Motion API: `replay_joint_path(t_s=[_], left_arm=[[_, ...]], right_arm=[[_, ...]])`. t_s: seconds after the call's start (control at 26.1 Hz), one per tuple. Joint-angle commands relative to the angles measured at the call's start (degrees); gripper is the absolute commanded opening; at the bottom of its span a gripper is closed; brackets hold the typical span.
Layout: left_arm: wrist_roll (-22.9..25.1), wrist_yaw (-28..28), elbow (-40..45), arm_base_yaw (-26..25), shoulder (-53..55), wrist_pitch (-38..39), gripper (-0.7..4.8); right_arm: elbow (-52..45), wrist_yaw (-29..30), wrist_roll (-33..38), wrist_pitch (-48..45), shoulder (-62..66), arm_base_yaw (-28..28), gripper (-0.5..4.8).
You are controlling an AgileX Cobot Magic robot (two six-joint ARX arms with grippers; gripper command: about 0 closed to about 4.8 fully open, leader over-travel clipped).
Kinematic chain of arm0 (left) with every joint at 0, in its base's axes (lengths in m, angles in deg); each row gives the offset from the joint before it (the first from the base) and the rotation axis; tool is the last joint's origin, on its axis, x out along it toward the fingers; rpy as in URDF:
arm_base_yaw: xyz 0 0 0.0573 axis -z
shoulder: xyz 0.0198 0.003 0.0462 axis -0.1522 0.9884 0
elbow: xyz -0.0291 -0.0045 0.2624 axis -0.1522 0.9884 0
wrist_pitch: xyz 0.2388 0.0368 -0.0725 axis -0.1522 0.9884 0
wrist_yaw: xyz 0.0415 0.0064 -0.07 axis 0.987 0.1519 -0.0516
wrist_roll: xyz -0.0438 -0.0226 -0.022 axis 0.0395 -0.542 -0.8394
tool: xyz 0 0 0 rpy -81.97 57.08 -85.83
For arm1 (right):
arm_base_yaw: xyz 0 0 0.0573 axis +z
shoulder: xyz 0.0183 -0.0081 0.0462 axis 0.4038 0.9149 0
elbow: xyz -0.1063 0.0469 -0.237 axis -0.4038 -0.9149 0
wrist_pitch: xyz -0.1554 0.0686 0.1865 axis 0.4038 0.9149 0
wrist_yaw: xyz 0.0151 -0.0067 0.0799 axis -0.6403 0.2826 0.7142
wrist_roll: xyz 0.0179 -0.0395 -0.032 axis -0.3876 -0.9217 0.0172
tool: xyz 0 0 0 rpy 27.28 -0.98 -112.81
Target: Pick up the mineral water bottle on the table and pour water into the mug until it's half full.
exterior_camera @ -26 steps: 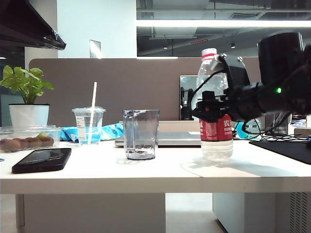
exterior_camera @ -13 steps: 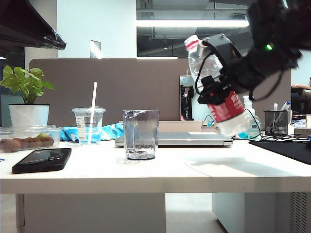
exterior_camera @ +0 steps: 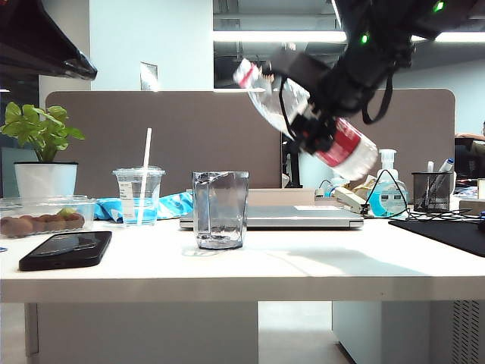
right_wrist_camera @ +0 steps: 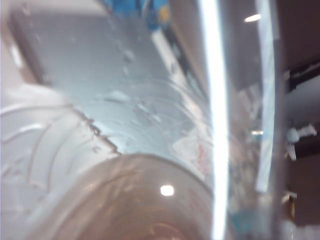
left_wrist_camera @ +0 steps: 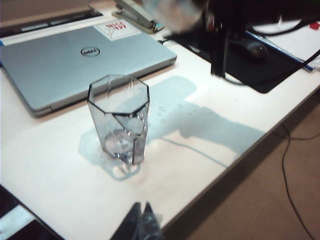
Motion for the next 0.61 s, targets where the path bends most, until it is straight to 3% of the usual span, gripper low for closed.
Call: replay_joint_path(t_s=[0.04, 0.46, 0.61], left_arm=[[0.04, 0.87, -0.22, 0.00, -0.15, -2.84, -0.05], [0.00, 3.89, -0.22, 0.00, -0.15, -3.13, -0.05], [0.00, 3.87, -0.22, 0.00, -0.15, -3.26, -0.05]], right_arm=[[0.44, -2.95, -7.28, 0.28, 0.72, 0.00, 2.74], [1.11, -6.25, -22.29, -0.04, 1.55, 0.02, 2.74], [1.86, -6.23, -23.26, -0.66, 1.55, 0.02, 2.74]])
